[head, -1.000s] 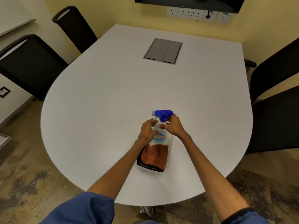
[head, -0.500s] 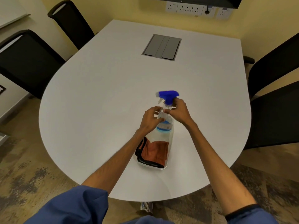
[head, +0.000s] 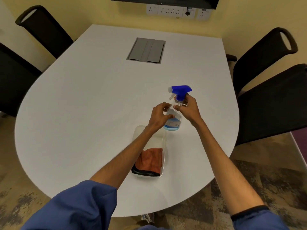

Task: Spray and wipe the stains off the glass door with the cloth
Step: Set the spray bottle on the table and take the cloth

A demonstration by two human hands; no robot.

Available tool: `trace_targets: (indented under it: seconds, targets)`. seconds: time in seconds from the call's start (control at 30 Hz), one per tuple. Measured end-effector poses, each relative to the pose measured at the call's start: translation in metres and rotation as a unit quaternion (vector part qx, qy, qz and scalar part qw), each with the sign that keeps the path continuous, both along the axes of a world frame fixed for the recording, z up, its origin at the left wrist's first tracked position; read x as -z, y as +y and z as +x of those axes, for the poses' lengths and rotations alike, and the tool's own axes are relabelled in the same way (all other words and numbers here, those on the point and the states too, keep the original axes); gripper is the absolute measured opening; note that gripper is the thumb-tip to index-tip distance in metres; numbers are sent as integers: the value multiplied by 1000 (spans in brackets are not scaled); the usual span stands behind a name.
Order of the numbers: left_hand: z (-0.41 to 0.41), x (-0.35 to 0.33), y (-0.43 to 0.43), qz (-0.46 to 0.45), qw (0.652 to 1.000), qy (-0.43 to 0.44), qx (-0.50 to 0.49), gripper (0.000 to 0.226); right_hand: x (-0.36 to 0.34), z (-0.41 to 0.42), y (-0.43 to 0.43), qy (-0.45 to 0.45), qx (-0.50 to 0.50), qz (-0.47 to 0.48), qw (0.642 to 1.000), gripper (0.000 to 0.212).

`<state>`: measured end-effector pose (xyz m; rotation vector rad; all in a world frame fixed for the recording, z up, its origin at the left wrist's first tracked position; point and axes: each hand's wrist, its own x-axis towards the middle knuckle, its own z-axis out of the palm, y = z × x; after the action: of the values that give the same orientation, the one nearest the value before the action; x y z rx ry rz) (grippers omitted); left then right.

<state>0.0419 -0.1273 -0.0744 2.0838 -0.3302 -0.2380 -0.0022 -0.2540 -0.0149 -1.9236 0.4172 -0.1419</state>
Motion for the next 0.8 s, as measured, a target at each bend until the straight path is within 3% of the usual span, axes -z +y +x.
trace_targets:
  seconds: [0.5,0.8]
  targets:
    - [-6,52,-37,44,994,80,60,44,75,-17,-25,81,52,26,995,57]
    - [-8,62,-36,38,994,79,62,46,92,-15,-30,65,57,49,995,64]
